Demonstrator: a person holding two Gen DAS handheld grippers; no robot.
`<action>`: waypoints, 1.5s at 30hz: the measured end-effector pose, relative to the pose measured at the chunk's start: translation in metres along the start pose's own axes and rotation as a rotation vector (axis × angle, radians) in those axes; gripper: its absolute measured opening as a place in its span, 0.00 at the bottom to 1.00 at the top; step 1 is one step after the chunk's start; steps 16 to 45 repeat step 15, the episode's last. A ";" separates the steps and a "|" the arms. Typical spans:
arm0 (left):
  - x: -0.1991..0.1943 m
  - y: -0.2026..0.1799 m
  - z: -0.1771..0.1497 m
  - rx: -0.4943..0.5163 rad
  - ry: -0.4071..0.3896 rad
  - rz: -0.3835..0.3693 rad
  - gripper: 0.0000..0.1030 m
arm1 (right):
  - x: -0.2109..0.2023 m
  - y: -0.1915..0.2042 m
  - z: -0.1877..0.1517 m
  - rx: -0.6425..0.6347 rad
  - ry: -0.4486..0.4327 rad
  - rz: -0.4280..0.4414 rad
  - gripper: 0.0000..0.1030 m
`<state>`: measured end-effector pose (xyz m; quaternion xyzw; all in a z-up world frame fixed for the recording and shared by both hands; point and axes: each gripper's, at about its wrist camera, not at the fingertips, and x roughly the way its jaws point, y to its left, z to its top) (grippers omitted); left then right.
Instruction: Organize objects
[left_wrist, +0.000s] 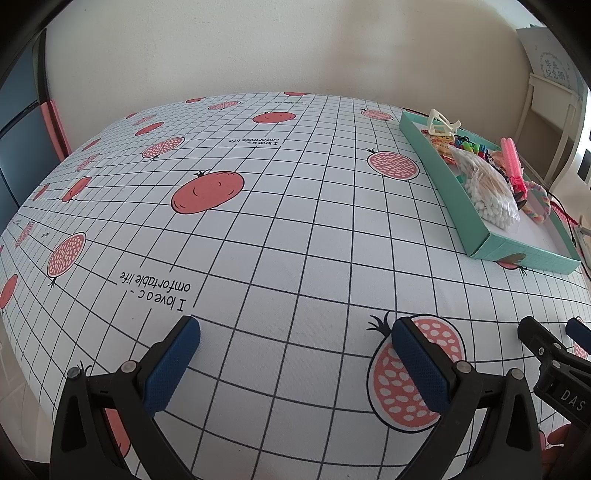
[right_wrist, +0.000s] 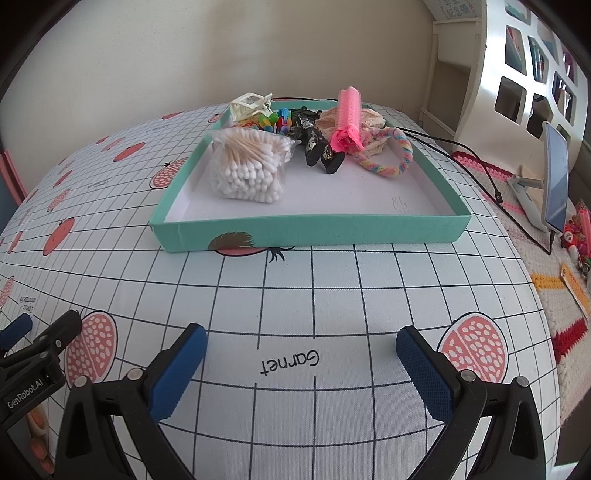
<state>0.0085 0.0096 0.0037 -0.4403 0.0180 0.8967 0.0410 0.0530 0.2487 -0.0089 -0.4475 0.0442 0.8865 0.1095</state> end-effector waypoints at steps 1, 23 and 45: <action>0.000 0.000 0.000 0.000 0.000 0.000 1.00 | 0.000 0.000 0.000 0.000 0.000 0.000 1.00; 0.000 0.000 0.000 -0.005 0.000 0.004 1.00 | 0.000 0.000 0.000 0.000 -0.001 0.000 1.00; 0.000 0.000 0.000 -0.005 0.000 0.004 1.00 | 0.000 0.000 0.000 0.000 -0.001 0.000 1.00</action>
